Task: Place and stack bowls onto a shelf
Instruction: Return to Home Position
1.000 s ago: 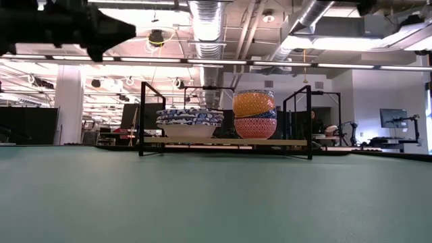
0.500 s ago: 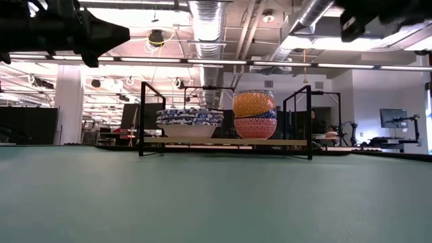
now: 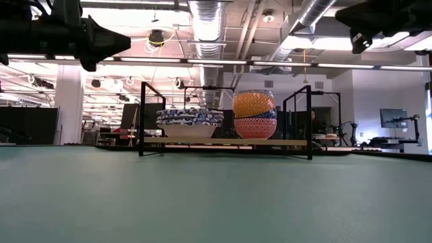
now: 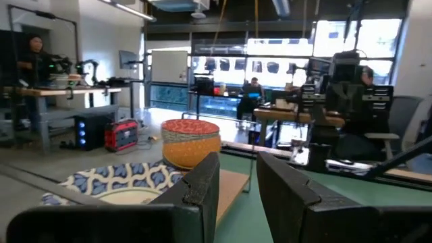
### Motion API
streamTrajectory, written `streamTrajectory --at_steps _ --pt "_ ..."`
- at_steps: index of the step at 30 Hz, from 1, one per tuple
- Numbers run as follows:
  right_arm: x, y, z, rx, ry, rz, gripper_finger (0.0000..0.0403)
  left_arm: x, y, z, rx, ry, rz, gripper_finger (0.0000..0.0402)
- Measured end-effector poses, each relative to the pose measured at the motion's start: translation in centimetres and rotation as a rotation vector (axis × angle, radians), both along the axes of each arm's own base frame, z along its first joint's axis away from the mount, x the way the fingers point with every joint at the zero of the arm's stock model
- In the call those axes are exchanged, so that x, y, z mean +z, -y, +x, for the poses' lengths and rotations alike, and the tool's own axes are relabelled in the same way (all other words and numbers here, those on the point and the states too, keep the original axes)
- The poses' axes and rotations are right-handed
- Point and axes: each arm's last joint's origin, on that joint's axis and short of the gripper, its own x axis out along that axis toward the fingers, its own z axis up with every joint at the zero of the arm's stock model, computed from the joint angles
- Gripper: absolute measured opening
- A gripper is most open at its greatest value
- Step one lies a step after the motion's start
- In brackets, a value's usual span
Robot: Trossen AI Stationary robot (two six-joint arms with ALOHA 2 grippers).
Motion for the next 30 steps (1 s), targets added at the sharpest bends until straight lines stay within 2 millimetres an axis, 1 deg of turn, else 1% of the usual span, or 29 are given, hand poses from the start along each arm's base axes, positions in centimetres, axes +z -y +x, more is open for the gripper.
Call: streamTrajectory --at_steps 3,5,11,15,20,23,26,28,30 --pt "-0.1 0.3 -1.1 -0.006 -0.010 -0.002 0.0020 -0.1 0.0 0.0 0.012 -0.007 -0.003 0.0087" --pt "-0.5 0.4 -1.7 -0.011 0.014 0.001 0.0020 -0.1 0.0 0.0 0.010 -0.012 -0.005 0.0087" --pt "-3.1 0.8 -3.0 -0.040 0.079 0.026 0.0020 -0.3 0.0 0.1 -0.017 -0.017 -0.035 0.0087" --pt "-4.1 1.0 -3.6 -0.042 0.129 0.039 0.0020 -0.4 0.0 0.1 -0.025 -0.024 -0.040 0.0087" --pt "-4.6 1.1 -3.3 -0.063 0.108 0.055 0.0020 -0.6 0.2 0.5 -0.078 -0.037 -0.044 0.0087" --pt "-5.0 1.3 -3.2 -0.085 0.067 0.063 0.0020 -0.9 0.2 0.8 -0.093 -0.064 -0.056 0.0087" --pt "-4.7 1.6 -3.2 -0.087 0.090 0.052 0.0020 -1.1 0.2 1.2 -0.117 -0.075 -0.058 0.0085" --pt "-4.8 1.7 -3.3 -0.082 0.088 0.036 0.0020 -1.2 0.3 1.6 -0.132 -0.072 -0.061 0.0076" --pt "-4.9 1.8 -3.3 -0.089 0.080 0.029 0.0020 -1.2 0.3 1.9 -0.146 -0.064 -0.063 0.0057"
